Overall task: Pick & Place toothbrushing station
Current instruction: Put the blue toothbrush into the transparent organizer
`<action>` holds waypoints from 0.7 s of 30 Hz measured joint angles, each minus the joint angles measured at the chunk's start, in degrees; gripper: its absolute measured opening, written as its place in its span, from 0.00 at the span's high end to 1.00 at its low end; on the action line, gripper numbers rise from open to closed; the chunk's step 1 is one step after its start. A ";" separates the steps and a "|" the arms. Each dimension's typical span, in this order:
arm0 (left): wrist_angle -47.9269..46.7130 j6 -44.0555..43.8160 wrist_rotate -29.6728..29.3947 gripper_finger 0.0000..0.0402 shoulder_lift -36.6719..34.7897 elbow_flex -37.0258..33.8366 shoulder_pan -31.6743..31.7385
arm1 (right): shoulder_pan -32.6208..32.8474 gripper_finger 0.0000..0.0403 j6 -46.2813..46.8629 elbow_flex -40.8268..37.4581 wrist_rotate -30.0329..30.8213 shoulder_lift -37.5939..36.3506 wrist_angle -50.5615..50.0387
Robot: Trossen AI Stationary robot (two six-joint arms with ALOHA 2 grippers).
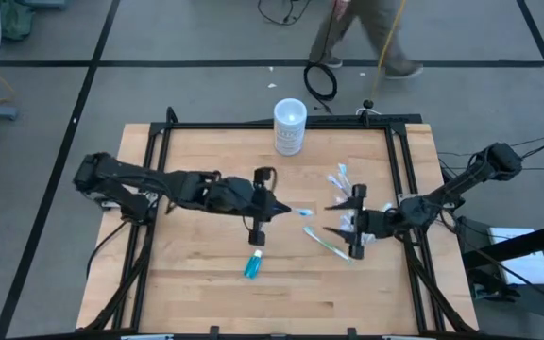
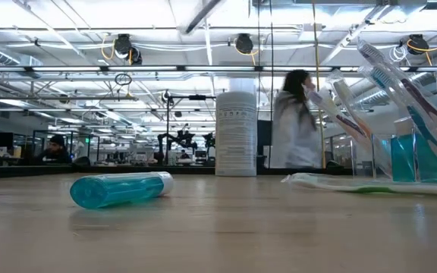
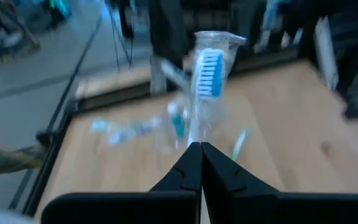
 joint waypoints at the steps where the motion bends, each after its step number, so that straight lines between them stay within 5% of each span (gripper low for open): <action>1: 1.74 0.02 0.30 1.00 -0.17 0.02 -0.06 | -1.05 0.48 0.38 -0.02 -3.55 0.79 1.28; 9: 5.36 -0.22 3.03 1.00 0.73 0.00 -0.02 | -7.52 0.40 -0.36 -0.03 -7.96 8.32 12.27; 14: 6.56 -0.72 3.01 1.00 1.16 0.00 0.49 | -10.45 0.35 2.80 -0.02 -17.45 10.86 16.35; 21: 7.48 -1.00 3.01 1.00 1.21 0.00 0.81 | -13.95 0.35 7.79 -0.02 -22.30 16.00 26.48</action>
